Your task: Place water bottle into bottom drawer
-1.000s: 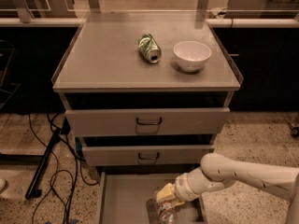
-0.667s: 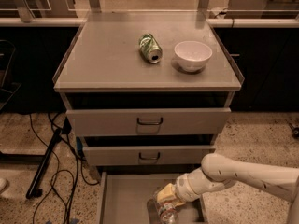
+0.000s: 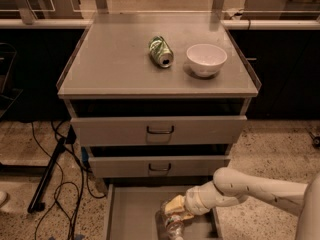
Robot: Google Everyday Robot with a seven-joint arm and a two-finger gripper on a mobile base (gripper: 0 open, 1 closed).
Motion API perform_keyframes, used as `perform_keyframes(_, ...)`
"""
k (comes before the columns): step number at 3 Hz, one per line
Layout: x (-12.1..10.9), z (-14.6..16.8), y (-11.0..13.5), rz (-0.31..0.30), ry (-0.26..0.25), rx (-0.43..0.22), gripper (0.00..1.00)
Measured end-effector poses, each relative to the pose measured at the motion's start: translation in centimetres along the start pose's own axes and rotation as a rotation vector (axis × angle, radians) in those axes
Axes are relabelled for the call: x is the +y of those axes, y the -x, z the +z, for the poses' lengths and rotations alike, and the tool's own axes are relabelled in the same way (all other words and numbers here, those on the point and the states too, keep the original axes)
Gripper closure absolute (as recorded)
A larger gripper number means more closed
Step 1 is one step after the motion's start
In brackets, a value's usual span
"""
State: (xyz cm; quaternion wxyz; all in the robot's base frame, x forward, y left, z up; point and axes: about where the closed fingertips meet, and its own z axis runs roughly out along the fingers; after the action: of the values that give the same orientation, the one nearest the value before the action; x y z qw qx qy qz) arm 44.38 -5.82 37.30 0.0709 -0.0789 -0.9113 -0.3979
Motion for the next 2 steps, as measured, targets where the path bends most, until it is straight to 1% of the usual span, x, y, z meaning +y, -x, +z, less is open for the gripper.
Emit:
perform_keyframes(1, -0.5, 0.9, 0.7, 0.032, 0.049, 0.001, 1.0)
perform_keyframes(2, -1.2, 1.8, 1.9, 0.057, 0.093, -0.013, 1.0)
